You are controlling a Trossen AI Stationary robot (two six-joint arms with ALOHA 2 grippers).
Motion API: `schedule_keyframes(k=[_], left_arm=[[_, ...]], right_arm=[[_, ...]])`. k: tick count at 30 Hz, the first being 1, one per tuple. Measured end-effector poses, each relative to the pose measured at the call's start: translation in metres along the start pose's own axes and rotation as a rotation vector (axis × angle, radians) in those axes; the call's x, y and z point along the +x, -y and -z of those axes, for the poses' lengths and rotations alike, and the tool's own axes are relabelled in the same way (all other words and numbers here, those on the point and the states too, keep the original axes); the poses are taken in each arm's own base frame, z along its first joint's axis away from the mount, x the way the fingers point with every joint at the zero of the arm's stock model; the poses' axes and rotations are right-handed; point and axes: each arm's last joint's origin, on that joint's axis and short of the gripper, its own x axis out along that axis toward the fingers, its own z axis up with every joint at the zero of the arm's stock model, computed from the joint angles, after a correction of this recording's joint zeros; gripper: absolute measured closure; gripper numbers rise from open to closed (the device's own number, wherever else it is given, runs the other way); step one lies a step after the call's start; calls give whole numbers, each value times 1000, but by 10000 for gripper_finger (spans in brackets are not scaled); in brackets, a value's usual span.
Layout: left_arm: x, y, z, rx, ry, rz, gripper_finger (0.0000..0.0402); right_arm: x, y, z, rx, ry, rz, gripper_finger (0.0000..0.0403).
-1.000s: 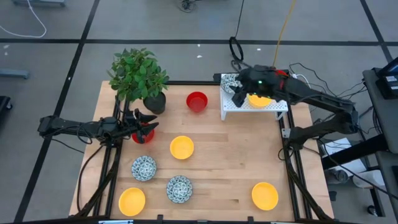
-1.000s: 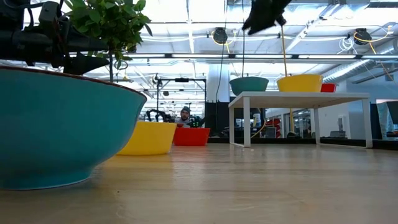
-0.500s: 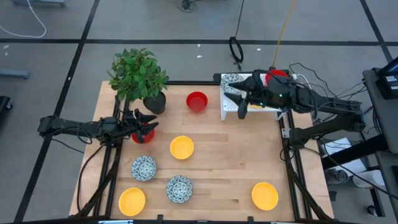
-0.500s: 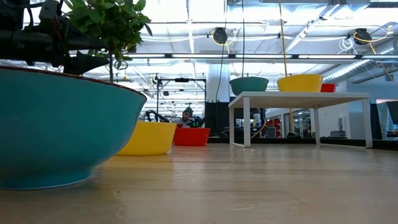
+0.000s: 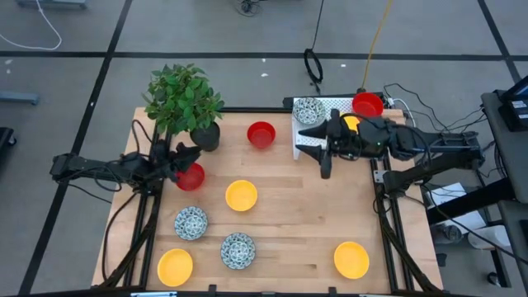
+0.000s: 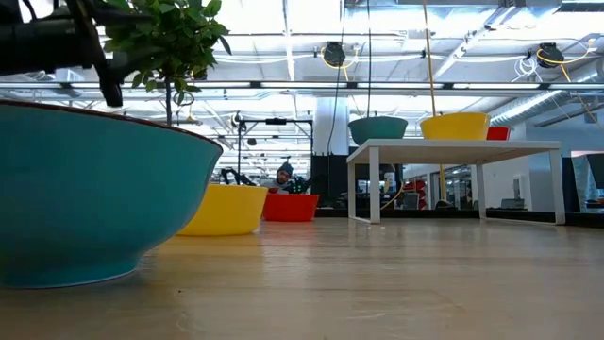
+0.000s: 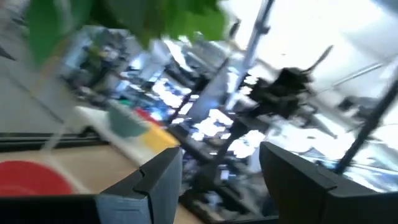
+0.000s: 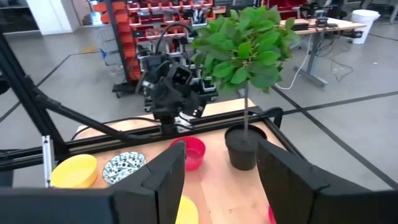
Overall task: Pick & Place Mini bowls
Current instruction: Stack the red bowl on the red bowl on the shelf
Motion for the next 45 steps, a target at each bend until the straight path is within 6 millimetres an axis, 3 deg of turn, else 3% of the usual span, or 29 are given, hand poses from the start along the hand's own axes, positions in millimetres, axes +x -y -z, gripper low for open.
schedule_keyframes(k=[7, 13, 19, 27, 31, 37, 45], left_arm=[[0, 6, -2, -31, -34, 152, 183], [0, 6, -2, -14, -34, 150, 183], [0, 1, -2, -4, 23, 3, 183], [3, 7, -4, 29, -62, 80, 183], [15, 20, -12, 114, -248, 56, 183], [34, 39, -21, 229, -644, -134, 183], [41, 43, -1, 184, -1098, -480, 183]], right_arm=[[-1, -2, 0, -1, -1, -7, 220], [0, -2, 0, -2, -1, -5, 220], [0, -1, 0, -7, -1, -5, 220], [0, -2, 0, -3, -2, -5, 220], [0, -1, 0, 9, -1, -5, 220], [0, -1, 1, 7, -8, -4, 220], [-1, -1, 4, -5, -39, 1, 220]])
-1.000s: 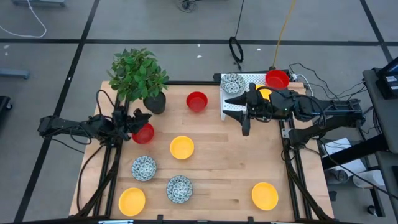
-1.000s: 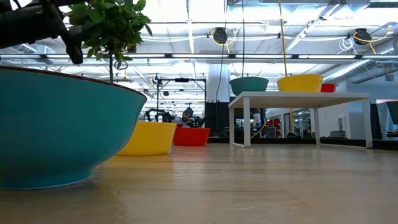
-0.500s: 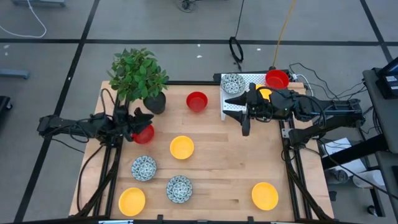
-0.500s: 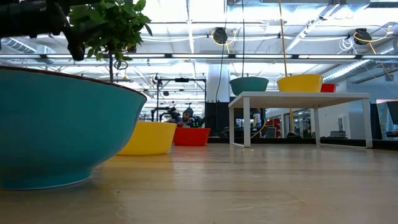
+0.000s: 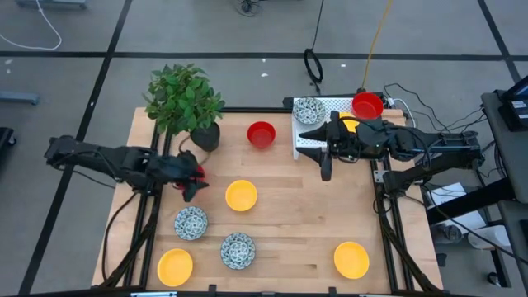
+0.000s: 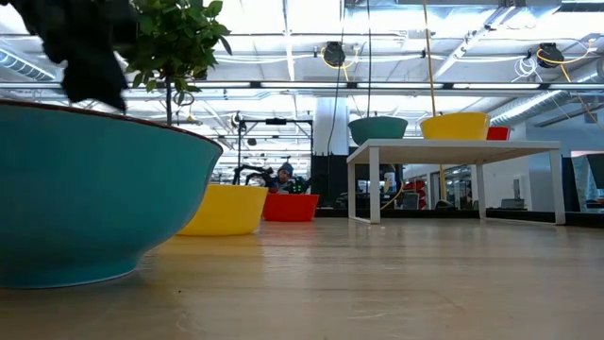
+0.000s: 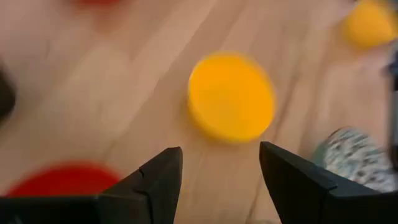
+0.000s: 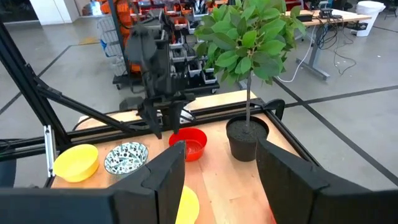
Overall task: Pick & Place Mini bowls
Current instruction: Stack the red bowl on the red bowl on the shelf
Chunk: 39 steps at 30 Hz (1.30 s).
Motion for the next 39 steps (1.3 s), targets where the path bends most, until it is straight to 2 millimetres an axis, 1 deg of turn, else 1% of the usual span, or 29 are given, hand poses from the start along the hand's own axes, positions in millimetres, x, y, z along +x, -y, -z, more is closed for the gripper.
schedule_keyframes(k=[4, 7, 11, 16, 23, 25, 27, 29, 31, 34, 35, 39], left_arm=[[18, 0, 11, -119, -168, -149, 183], [31, -3, 19, -186, -262, -284, 183], [47, -5, 24, -227, -317, -429, 183], [66, -4, 27, -222, -347, -485, 183], [85, -5, 34, -222, -410, -583, 183], [89, -6, 36, -206, -431, -604, 189], [93, -7, 38, -193, -449, -622, 208], [97, -7, 40, -178, -469, -632, 242], [99, -7, 41, -173, -489, -627, 288], [100, -7, 41, -181, -500, -619, 370], [99, -6, 41, -189, -498, -612, 384], [98, -4, 38, -230, -461, -576, 387]], right_arm=[[0, 0, 2, -17, -17, 3, 220], [0, 0, 3, -23, -28, 4, 220], [0, 0, 3, -47, -30, 4, 220], [0, 0, 3, -53, -28, 4, 220], [0, 0, 3, -54, -29, 4, 220], [0, 0, 3, -54, -29, 4, 220], [0, 0, 3, -55, -32, 4, 220], [0, 1, 5, -58, -45, 6, 220], [0, 1, 6, -62, -58, 7, 220], [0, 1, 9, -71, -90, 12, 220], [0, 2, 10, -75, -99, 13, 220], [0, 2, 13, -83, -127, 16, 220]])
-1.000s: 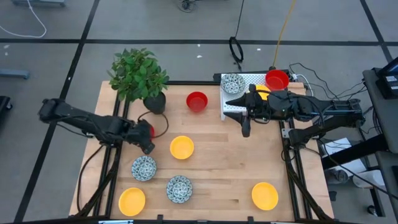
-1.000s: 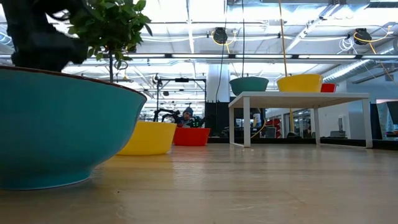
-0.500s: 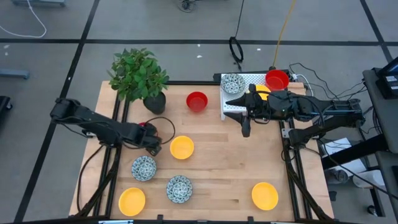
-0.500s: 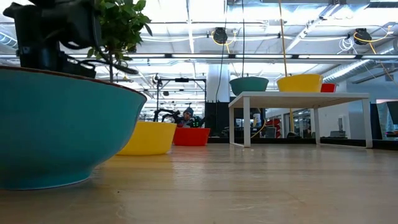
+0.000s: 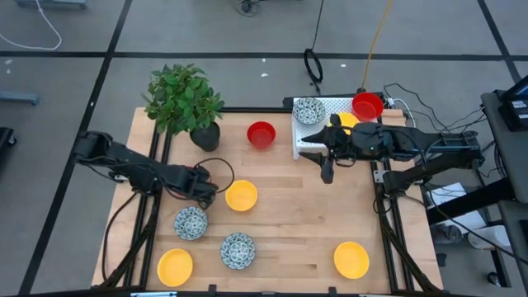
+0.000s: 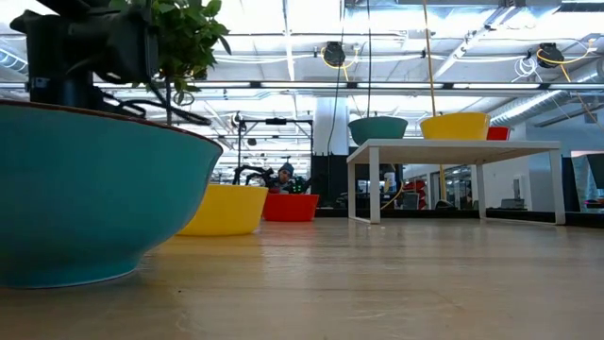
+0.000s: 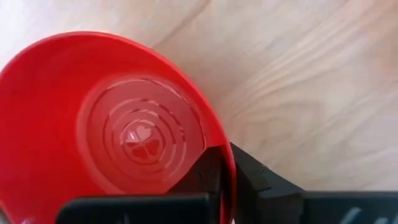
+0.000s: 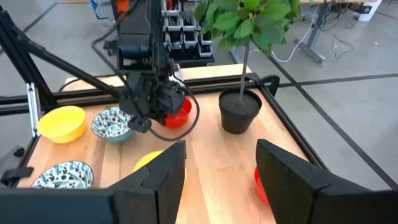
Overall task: Pick & Place Mini bowls
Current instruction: Stack the red bowl on the red bowl on the shelf
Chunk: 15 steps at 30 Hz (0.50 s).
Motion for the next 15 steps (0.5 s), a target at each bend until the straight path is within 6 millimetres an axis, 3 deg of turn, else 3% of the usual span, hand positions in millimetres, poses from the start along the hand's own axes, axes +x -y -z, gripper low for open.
schedule_keyframes(k=[6, 15], left_arm=[[-17, 10, -9, -32, 76, 56, 393], [-77, 36, -40, 32, 382, 148, 393]], right_arm=[[0, 0, 4, -29, -37, 4, 220], [0, 1, 9, -77, -93, 8, 220]])
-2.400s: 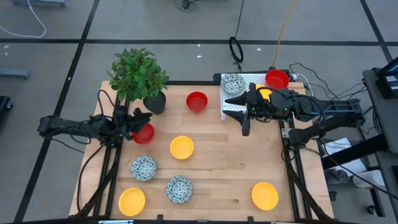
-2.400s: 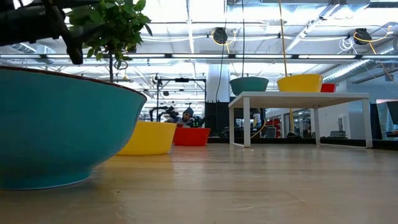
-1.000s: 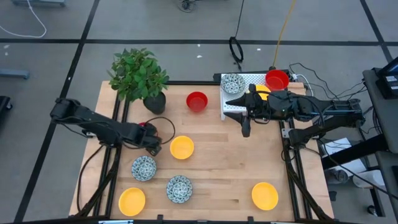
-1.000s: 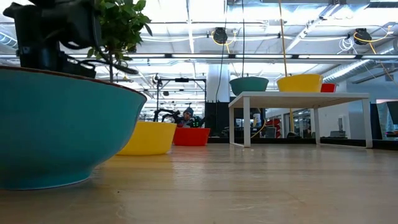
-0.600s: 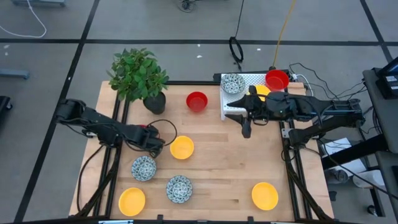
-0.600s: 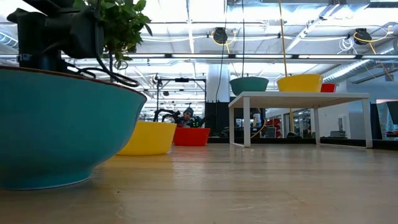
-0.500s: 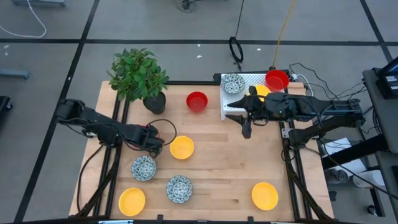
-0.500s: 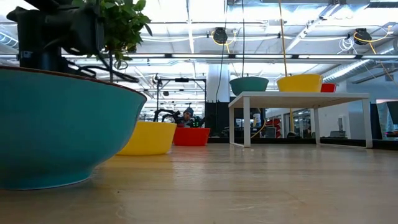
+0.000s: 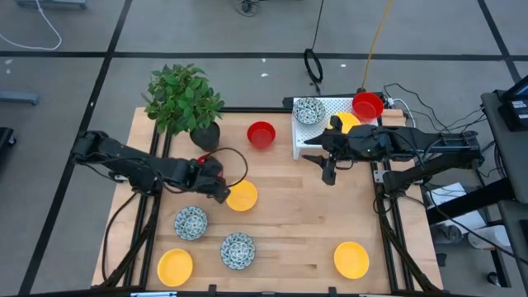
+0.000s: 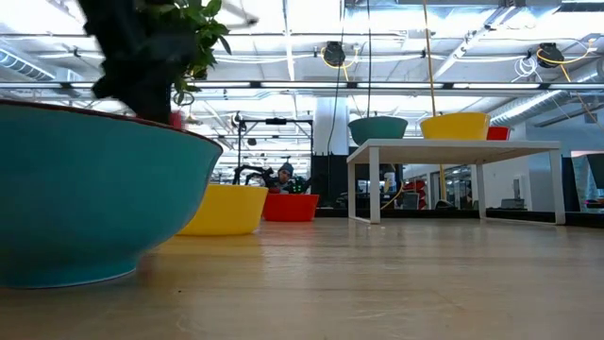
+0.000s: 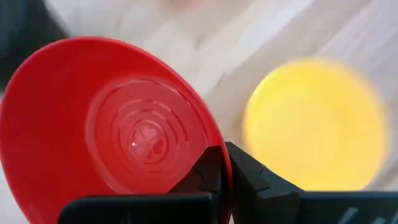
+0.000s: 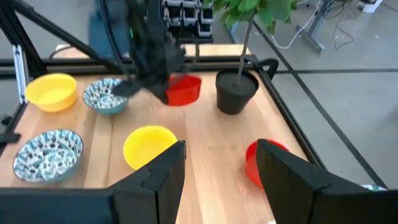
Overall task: Pick & Place Mini bowls
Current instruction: Stack the red bowl on the red bowl on the shelf
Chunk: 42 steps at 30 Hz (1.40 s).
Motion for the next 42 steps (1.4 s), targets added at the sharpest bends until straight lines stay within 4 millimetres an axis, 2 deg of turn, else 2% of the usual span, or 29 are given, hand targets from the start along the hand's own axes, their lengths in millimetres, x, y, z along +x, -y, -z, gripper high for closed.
schedule_keyframes(k=[7, 10, 14, 19, 21, 25, 28, 31, 36, 42], left_arm=[[-21, 37, -39, 39, 341, 264, 393], [-22, 54, -55, 41, 496, 380, 396], [-10, 70, -66, 24, 586, 436, 395], [21, 92, -75, 54, 491, 418, 392], [28, 107, -86, 90, 477, 435, 396], [43, 126, -99, 207, 382, 352, 392], [55, 131, -105, 261, 283, 262, 386], [65, 138, -111, 285, 236, 246, 387], [97, 141, -104, 300, 142, 247, 394], [114, 141, -97, 292, 78, 217, 385]], right_arm=[[0, 1, 10, -29, -97, 6, 220], [-1, 1, 13, -39, -132, 8, 220], [-2, 1, 17, -49, -169, 10, 220], [-2, 2, 20, -59, -202, 11, 220], [-2, 2, 21, -61, -209, 12, 220], [-3, 2, 23, -68, -231, 12, 220], [-3, 2, 24, -73, -248, 14, 220], [-4, 3, 26, -76, -260, 15, 220], [-4, 3, 27, -80, -271, 17, 220], [-4, 3, 29, -86, -292, 18, 220]])
